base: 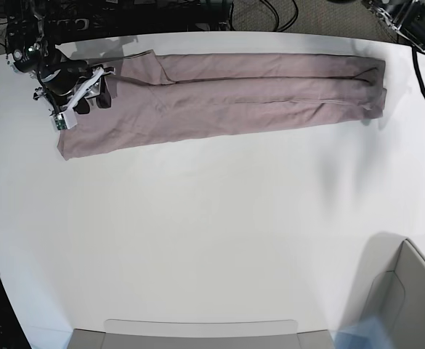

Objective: Fold the T-shirt properly
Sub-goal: 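Reposition both grippers onto the ends of the folded strip, then grasp the strip end with the left gripper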

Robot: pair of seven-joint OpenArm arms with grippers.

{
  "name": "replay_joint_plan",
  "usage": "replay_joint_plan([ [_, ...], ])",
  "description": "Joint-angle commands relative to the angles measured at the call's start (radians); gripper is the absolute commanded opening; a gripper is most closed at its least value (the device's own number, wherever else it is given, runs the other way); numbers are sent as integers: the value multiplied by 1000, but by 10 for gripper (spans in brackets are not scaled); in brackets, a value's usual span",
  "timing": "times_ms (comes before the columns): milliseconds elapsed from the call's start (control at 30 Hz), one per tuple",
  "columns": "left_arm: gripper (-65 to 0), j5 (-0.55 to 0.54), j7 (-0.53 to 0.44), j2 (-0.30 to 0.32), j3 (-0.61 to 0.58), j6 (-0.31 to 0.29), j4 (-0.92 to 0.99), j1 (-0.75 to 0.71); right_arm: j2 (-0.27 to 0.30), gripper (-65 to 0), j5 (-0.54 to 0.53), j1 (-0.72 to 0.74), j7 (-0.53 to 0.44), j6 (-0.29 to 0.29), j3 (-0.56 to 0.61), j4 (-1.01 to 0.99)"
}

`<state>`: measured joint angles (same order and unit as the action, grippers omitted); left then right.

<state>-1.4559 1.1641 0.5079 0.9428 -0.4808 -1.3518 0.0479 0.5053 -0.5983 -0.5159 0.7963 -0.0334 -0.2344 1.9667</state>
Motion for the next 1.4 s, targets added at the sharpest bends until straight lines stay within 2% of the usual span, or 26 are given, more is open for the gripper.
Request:
replay_joint_plan([
  [0,-383,-28,-16,25,5,-9,2,16,13,-346,-2,1,-19,-1,-6,18],
  [67,-383,-28,-16,21,11,-31,30,14,13,-346,-2,-2,-19,-1,-6,18],
  [200,-383,-28,-16,21,9,-203,99,13,-20,-346,-2,-3,-19,-1,-6,16],
  [233,-383,-28,-16,21,9,-217,117,13,-24,-346,-2,-5,-19,-1,-6,16],
  [400,-383,-28,-14,30,2,-217,168,-12,-30,-346,-2,-7,-18,-1,-6,16],
  [500,-383,-28,-16,84,2,-217,162,-72,-29,-346,-2,-7,-18,-1,-6,16],
  [567,-383,-28,-16,137,-1,-121,162,-110,-29,-346,-2,-5,-18,-1,-6,16],
  [633,-383,80,-16,185,-40,8,143,-151,-29,-346,-2,-5,-18,-1,-6,15],
  [700,-383,171,-8,217,-86,90,105,-211,-29,-346,-2,-2,-18,-1,-6,13],
  [833,-383,241,44,220,-166,100,-12,-336,-29,-346,-2,1,-18,-1,-6,13],
  [933,-383,326,40,220,-238,101,-82,-380,-27,-346,-2,6,-18,-1,20,13],
  [1000,-383,401,32,219,-270,126,-113,-386,-23,-346,-2,10,-18,2,39,13],
  [1067,-383,484,32,192,-307,150,-147,-385,-23,-346,-2,10,-18,3,53,13],
  [1133,-383,518,47,163,-316,149,-177,-383,-23,-346,-2,12,-18,3,59,13],
  [1167,-383,515,61,146,-316,139,-182,-383,-23,-346,-1,13,-18,3,59,13],
  [1233,-383,505,86,113,-316,50,-173,-380,-23,-346,-1,13,-18,3,59,13],
  [1333,-383,459,96,79,-314,-180,-108,-365,-23,-346,-1,13,-18,2,59,13],
  [1367,-383,444,98,77,-314,-217,-76,-362,-23,-346,-1,12,-18,2,59,13],
])
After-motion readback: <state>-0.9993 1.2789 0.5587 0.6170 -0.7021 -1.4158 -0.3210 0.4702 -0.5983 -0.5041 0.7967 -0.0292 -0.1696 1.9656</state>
